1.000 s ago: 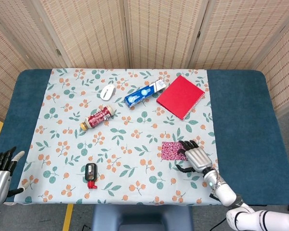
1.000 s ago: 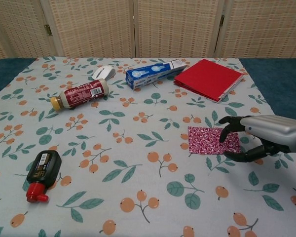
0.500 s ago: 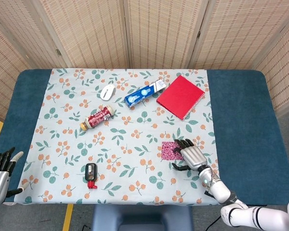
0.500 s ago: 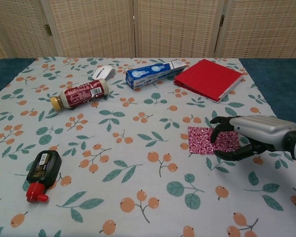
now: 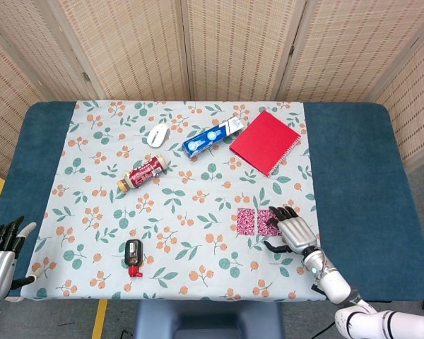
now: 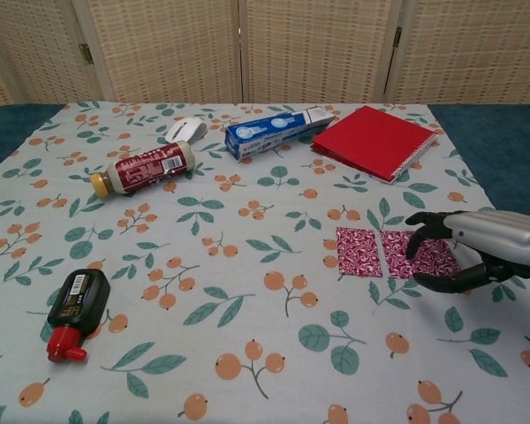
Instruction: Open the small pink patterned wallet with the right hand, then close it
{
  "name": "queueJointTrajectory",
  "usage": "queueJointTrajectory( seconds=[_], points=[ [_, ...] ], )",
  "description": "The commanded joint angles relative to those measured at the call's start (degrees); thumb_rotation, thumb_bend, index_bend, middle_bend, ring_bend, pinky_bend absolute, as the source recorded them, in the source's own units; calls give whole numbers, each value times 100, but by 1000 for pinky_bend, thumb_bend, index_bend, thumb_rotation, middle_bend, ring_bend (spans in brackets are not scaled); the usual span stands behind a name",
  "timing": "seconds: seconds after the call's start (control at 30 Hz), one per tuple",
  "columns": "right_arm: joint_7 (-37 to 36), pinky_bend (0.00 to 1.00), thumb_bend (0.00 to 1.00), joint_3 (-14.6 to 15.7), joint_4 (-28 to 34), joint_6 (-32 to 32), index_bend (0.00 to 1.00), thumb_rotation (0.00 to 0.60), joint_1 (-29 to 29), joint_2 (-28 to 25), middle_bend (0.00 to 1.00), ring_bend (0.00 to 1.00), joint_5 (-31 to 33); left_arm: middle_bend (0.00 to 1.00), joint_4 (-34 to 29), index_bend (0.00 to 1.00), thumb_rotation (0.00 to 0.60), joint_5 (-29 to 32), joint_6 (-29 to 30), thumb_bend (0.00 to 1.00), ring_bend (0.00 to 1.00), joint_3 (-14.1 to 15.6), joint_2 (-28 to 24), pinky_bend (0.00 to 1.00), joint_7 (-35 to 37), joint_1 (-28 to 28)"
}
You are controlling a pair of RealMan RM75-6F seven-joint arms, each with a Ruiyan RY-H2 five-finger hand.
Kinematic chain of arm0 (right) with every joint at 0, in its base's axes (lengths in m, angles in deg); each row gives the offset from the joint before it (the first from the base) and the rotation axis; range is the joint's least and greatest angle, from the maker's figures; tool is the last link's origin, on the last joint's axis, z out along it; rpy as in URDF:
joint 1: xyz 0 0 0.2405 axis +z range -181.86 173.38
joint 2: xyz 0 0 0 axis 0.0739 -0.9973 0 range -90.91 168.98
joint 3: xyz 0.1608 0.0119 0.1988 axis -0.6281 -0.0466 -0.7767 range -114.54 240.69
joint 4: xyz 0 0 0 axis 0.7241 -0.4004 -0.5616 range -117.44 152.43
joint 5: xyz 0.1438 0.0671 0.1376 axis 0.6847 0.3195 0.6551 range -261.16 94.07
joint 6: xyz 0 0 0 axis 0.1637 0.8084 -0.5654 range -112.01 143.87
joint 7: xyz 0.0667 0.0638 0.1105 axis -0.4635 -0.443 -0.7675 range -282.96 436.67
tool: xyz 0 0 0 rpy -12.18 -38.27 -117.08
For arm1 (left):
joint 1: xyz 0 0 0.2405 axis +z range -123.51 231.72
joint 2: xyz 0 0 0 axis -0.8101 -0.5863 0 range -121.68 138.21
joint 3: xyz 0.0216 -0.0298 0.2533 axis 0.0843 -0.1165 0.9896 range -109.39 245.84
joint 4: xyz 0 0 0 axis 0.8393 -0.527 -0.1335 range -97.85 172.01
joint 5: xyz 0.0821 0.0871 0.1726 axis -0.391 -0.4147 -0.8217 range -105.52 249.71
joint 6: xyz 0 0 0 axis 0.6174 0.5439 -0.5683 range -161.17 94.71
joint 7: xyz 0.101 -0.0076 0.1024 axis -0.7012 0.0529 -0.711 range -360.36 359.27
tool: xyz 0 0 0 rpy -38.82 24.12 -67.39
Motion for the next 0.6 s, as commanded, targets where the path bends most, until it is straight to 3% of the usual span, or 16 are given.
queueJointTrajectory(
  seconds=[0.03, 0.6],
  points=[
    [-25, 0, 408, 23, 1, -25, 262, 226, -54, -56, 69, 0, 23, 0, -11, 145, 600, -7, -8, 208, 60, 9, 0, 0, -16, -2],
    [-48, 0, 407, -3, 23, -39, 262, 228, -141, -121, 69, 0, -31, 0, -40, 145, 600, 4, -12, 209, 61, 24, -6, 0, -41, 17]
  ],
)
